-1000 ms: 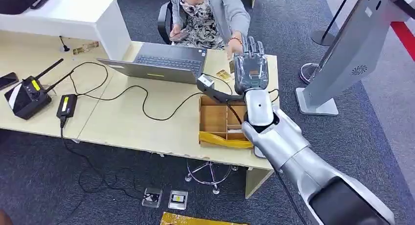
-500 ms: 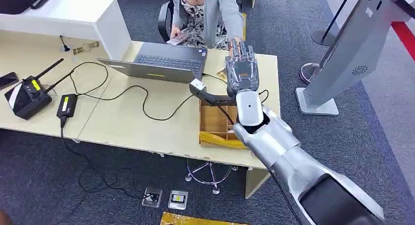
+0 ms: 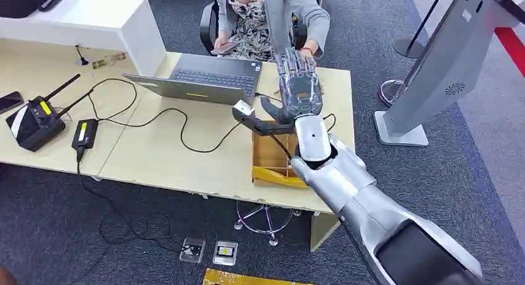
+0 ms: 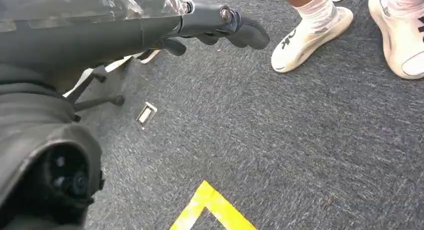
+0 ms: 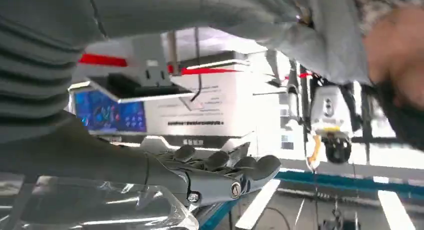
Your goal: Pass the card to the sensor for recognition and then transmit it.
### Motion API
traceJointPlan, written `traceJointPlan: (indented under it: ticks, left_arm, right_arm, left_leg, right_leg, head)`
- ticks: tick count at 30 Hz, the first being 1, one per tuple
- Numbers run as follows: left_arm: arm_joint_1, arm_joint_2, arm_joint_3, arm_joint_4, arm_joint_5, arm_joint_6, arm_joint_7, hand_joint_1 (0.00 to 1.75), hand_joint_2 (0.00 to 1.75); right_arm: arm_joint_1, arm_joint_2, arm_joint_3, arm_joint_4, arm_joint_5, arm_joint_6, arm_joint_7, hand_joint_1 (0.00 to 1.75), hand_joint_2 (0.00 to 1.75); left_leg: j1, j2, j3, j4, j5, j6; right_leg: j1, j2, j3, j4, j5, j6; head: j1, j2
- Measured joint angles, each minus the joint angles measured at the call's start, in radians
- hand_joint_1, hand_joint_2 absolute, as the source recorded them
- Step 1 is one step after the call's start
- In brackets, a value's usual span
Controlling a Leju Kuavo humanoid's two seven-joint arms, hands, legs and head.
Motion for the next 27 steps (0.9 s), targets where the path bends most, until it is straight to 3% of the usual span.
traceJointPlan:
  ticks: [3, 5, 12, 20, 27]
  left_arm:
    - [0.009, -0.003, 0.000, 0.000, -0.001, -0.001, 0.000, 0.00, 0.00]
    - [0.016, -0.003, 0.000, 0.000, -0.001, -0.002, 0.000, 0.00, 0.00]
    - [0.025, -0.005, 0.000, 0.000, 0.001, -0.003, -0.001, 0.00, 0.00]
    - [0.033, -0.005, 0.001, 0.000, 0.004, -0.003, -0.019, 0.00, 0.00]
    - [0.036, -0.006, 0.001, 0.000, 0.013, -0.004, -0.013, 0.00, 0.00]
  right_arm:
    - [0.002, -0.018, -0.027, 0.003, -0.100, -0.132, -0.039, 0.00, 0.00]
    - [0.004, -0.033, -0.049, 0.007, -0.167, -0.166, -0.074, 0.00, 0.00]
    - [0.011, -0.115, -0.139, 0.018, -0.359, -0.177, -0.087, 0.00, 0.00]
    - [0.059, -0.309, -0.227, -0.024, -0.375, -0.214, 0.038, 0.00, 0.00]
    - [0.143, -0.486, -0.325, -0.094, -0.420, -0.159, 0.180, 0.00, 0.00]
  left_leg:
    - [0.000, 0.000, 0.000, 0.000, 0.000, 0.000]
    - [0.000, 0.000, 0.000, 0.000, 0.000, 0.000]
    - [0.000, 0.000, 0.000, 0.001, 0.000, 0.000]
    - [0.000, 0.000, 0.000, 0.002, -0.001, 0.001]
    - [0.000, -0.001, 0.000, 0.003, -0.001, 0.001]
  right_leg:
    - [0.000, -0.001, 0.000, 0.000, 0.000, 0.000]
    - [0.000, 0.000, 0.000, 0.000, 0.000, 0.000]
    - [0.000, -0.001, 0.000, -0.001, 0.000, 0.000]
    - [0.000, -0.001, 0.001, -0.001, 0.000, 0.000]
    - [0.000, -0.002, 0.001, -0.002, 0.000, 0.000]
  head:
    - [0.000, 0.000]
    - [0.000, 0.000]
    - [0.000, 0.000]
    - [0.000, 0.000]
    - [0.000, 0.000]
